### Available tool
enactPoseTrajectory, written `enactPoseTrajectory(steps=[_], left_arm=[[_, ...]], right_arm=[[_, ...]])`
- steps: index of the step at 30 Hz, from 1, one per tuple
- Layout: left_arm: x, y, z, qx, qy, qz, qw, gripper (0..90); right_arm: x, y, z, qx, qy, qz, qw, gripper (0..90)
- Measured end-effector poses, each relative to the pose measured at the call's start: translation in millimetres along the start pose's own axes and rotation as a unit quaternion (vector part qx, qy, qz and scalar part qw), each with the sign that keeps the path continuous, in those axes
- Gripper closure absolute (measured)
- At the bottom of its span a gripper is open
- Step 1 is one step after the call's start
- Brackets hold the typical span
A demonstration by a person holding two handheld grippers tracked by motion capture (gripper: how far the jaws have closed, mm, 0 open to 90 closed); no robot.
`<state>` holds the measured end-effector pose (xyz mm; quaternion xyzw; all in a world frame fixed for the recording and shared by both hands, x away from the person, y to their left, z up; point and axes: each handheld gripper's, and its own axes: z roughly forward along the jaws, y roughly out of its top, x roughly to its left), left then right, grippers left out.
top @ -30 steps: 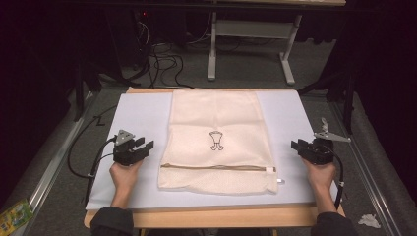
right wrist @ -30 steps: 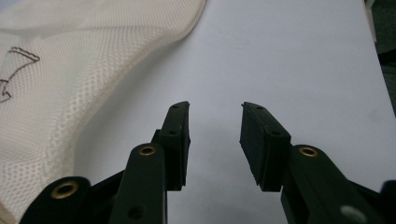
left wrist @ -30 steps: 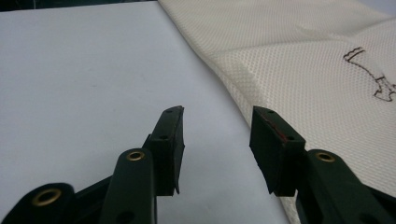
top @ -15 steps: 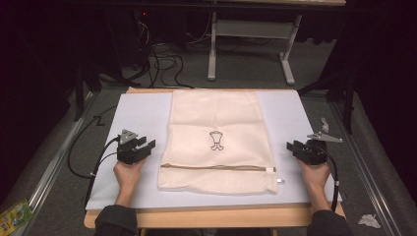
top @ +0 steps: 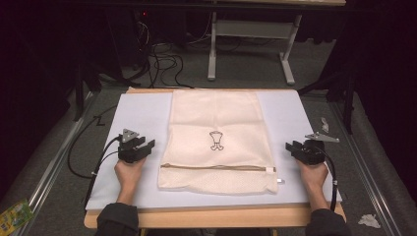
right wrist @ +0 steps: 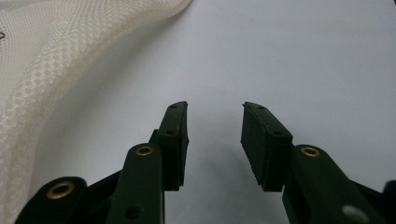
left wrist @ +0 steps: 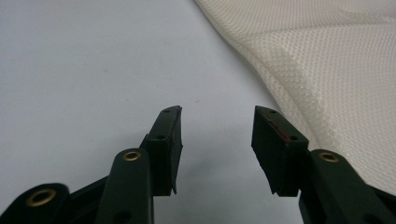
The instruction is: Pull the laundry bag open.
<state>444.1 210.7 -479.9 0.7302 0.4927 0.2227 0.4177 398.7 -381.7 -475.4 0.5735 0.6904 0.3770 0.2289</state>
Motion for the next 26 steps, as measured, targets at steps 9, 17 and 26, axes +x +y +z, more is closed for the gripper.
enactPoseTrajectory(steps=[9, 17, 26], left_arm=[[-0.4, -3.3, 1.1, -0.004, 0.003, -0.001, 1.0000, 51.2], [-3.9, -5.1, 0.3, -0.009, 0.011, 0.011, 0.9998, 46.5], [-3.0, -4.8, 1.0, -0.004, 0.009, 0.009, 0.9999, 44.8]], right_arm=[[1.5, -1.1, 1.2, 0.005, -0.009, -0.005, 0.9999, 57.0], [2.3, -2.0, 2.4, 0.006, -0.022, -0.006, 0.9997, 51.6], [2.3, -2.0, 2.6, 0.010, -0.026, -0.004, 0.9996, 48.9]])
